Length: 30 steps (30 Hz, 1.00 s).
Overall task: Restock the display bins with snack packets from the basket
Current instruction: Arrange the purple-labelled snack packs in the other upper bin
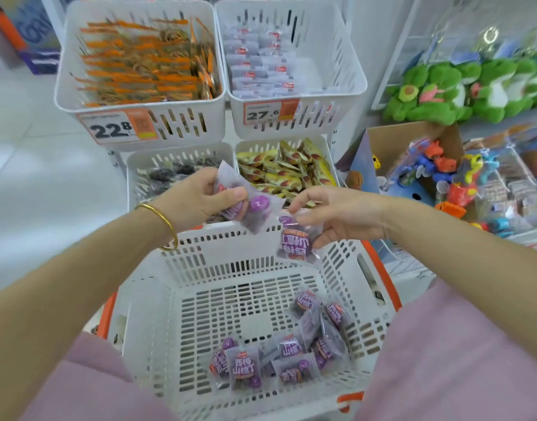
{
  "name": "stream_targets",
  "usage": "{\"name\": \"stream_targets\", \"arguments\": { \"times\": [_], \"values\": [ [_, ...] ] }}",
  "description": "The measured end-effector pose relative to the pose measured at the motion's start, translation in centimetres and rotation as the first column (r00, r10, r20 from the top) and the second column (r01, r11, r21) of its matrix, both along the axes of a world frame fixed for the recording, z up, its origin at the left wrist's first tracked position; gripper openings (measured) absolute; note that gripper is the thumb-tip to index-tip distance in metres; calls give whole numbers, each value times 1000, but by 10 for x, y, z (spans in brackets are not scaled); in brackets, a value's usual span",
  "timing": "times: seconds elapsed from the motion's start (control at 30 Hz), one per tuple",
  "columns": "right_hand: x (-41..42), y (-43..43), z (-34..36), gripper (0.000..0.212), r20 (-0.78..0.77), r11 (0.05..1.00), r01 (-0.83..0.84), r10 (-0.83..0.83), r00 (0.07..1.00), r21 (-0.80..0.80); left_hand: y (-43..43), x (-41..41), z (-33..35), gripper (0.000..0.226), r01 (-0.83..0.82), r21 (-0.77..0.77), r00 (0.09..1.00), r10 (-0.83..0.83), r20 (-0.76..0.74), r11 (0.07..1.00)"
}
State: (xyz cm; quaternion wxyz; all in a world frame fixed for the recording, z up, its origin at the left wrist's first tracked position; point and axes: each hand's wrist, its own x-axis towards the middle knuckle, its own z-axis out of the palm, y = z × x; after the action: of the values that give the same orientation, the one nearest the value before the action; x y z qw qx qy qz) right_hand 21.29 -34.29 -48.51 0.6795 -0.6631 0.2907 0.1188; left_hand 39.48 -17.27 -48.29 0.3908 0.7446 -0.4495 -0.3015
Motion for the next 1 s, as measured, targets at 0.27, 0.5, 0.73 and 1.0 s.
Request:
{"name": "stream_targets", "arguments": {
  "times": [0.27,0.5,0.73,1.0],
  "values": [
    [11,12,-1,32,40,986,145,-142,989,-87,-9,8,-23,57,-183,145,969,153,194,972],
    [16,20,-5,28,213,957,243,-273,938,156,-22,-5,-30,28,-226,135,946,251,-206,965],
    [12,21,-21,10,228,877,468,-480,847,110,-26,-15,-20,42,-247,164,759,296,-580,955],
    [13,32,-22,9,253,756,550,-644,721,357,-20,-27,-23,66,-153,-137,767,30,-641,979]
  ]
}}
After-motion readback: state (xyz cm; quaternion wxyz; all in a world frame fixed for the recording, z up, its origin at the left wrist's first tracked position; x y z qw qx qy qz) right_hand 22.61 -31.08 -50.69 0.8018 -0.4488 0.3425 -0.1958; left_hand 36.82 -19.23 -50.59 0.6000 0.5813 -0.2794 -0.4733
